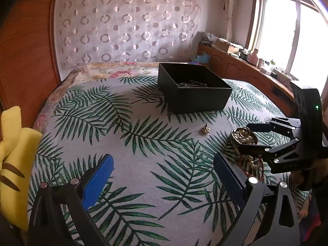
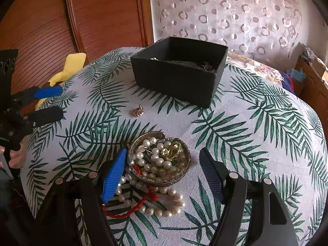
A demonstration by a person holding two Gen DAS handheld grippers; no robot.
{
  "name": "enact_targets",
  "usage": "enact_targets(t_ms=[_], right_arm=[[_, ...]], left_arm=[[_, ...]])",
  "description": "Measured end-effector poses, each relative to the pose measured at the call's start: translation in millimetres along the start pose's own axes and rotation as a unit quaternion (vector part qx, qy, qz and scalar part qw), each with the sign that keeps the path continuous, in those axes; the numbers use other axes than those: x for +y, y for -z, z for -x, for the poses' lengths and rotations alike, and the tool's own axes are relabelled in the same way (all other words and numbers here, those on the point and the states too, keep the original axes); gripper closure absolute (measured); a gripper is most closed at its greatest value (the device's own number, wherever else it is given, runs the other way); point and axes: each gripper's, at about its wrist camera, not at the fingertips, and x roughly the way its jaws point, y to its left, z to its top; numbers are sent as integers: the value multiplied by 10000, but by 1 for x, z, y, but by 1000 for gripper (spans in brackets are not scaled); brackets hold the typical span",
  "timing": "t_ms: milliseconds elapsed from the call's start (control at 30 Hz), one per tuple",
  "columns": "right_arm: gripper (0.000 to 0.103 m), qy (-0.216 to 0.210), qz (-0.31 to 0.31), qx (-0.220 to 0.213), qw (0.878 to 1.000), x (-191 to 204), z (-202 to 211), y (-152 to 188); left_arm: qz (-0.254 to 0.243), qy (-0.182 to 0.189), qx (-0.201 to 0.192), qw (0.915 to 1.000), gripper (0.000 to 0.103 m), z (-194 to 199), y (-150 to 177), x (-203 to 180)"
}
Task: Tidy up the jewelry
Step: 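Grasp the silver cuff bracelet with the right tool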
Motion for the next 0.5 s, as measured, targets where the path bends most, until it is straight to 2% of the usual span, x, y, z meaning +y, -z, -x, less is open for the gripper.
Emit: enact_targets(t_ms=[33,267,500], right_arm=[[40,-52,1,-24,10000,1,1,1],[41,41,-5,-353,9994,3,23,8],[41,196,-170,-663,9975,-5,57,25]], left_arm=[[4,1,2,10000,9,0,1,1],[-26,54,31,10000,9,-3,1,-2],[-228,157,65,9996,9,-9,-3,-23]])
